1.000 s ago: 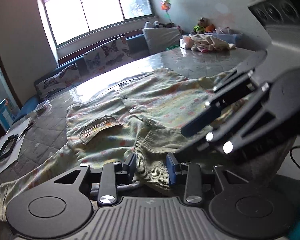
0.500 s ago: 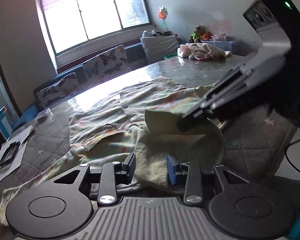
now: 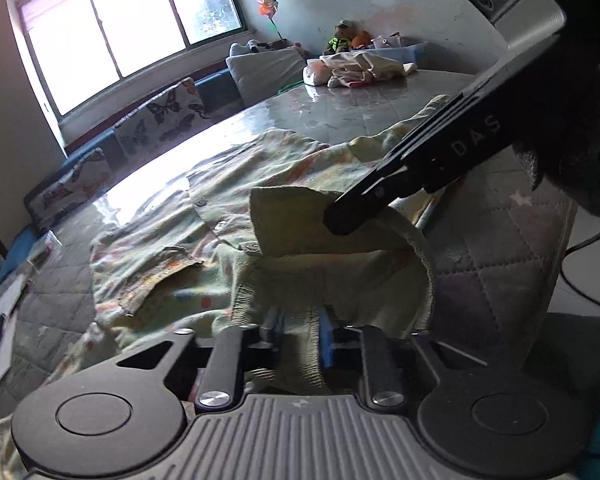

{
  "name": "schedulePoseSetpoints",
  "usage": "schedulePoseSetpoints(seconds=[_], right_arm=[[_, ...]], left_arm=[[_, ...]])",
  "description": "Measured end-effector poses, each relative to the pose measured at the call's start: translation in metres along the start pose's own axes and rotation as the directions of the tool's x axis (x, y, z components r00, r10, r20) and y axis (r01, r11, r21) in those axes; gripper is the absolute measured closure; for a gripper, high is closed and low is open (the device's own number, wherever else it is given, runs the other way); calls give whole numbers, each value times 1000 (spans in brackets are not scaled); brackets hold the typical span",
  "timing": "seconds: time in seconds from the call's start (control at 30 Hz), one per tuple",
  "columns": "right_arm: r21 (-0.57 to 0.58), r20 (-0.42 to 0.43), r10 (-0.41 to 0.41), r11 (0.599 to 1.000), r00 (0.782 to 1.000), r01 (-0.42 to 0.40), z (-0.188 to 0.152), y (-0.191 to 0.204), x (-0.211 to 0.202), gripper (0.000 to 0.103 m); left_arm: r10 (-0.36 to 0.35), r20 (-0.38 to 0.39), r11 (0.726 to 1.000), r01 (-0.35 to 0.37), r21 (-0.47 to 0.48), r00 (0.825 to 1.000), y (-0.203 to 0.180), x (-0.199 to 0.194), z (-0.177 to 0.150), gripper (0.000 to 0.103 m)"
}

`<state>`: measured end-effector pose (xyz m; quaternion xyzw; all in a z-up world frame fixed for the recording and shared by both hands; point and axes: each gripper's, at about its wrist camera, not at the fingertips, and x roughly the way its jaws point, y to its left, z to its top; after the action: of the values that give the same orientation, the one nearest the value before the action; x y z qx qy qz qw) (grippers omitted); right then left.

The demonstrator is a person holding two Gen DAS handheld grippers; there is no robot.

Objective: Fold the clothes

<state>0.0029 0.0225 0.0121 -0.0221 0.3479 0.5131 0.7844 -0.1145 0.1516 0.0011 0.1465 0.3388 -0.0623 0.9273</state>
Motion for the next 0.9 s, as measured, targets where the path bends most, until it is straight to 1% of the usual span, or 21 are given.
schedulePoseSetpoints(seconds=[0.03, 0.07, 0.13, 0.17, 0.2, 0.27, 0.33, 0.37, 0.4, 0.43, 0.47, 0.5, 0.67, 0.73, 0.77, 0.83, 0.9], right_arm=[[4, 4, 1, 1000, 1000, -1, 0, 1, 0, 98], [7, 6, 0, 1000, 1000, 0, -1, 0, 0, 98], [13, 10, -1, 1000, 1000, 1, -1, 0, -1, 98], [18, 12, -2, 1000, 1000, 2, -2, 0, -1, 98], [23, 13, -4, 1000, 1000, 3, -2, 0, -1, 98], [23, 9, -4, 1000, 1000, 4, -2, 0, 0, 98], [16, 3, -4, 1000, 1000, 4, -2, 1, 1, 98], [14, 2, -4, 1000, 1000, 4, -2, 1, 1, 98], [15, 2, -3, 1000, 1000, 3, -2, 1, 2, 98], [16, 2, -2, 1000, 1000, 2, -2, 1, 2, 97], [17, 2, -1, 1000, 1000, 1, -2, 1, 3, 97], [19, 2, 0, 1000, 1000, 0, -3, 1, 4, 97], [15, 2, 3, 1000, 1000, -3, -3, 2, 4, 97], [15, 4, 3, 1000, 1000, -3, -3, 2, 4, 97], [16, 4, 3, 1000, 1000, -3, -4, 2, 4, 97], [17, 4, 3, 1000, 1000, -3, -4, 2, 4, 97], [22, 7, 3, 1000, 1000, -3, -5, 1, 4, 97]], left_arm=[[-18, 3, 999, 18, -34, 1000, 3, 1, 0, 96], [-35, 6, 997, 36, -72, 999, 7, 1, 1, 96], [-93, 35, 980, 98, -171, 995, 17, 0, 0, 99], [-106, 50, 973, 114, -202, 993, 20, -1, 0, 99], [-114, 66, 965, 127, -229, 991, 22, -2, -1, 99], [-96, 59, 969, 107, -221, 994, 20, -3, 0, 97], [-75, 36, 979, 80, -188, 997, 16, -2, 1, 89], [-64, 25, 983, 67, -171, 998, 14, -2, 1, 87], [-57, 22, 986, 60, -153, 998, 12, -3, 1, 79], [-52, 20, 990, 54, -133, 998, 9, -4, 1, 66], [-47, 19, 991, 49, -121, 999, 8, -5, 1, 59], [-41, 24, 993, 43, -108, 999, 6, -6, 1, 54], [-32, 2, 998, 32, -45, 999, 0, -2, 0, 55], [-34, -3, 999, 33, -41, 999, 2, -1, 0, 56], [-34, -6, 999, 34, -41, 999, 2, -1, 1, 58], [-33, -1, 997, 33, -74, 999, 8, -2, 0, 73], [-37, 8, 991, 38, -132, 999, 15, -2, -2, 75]])
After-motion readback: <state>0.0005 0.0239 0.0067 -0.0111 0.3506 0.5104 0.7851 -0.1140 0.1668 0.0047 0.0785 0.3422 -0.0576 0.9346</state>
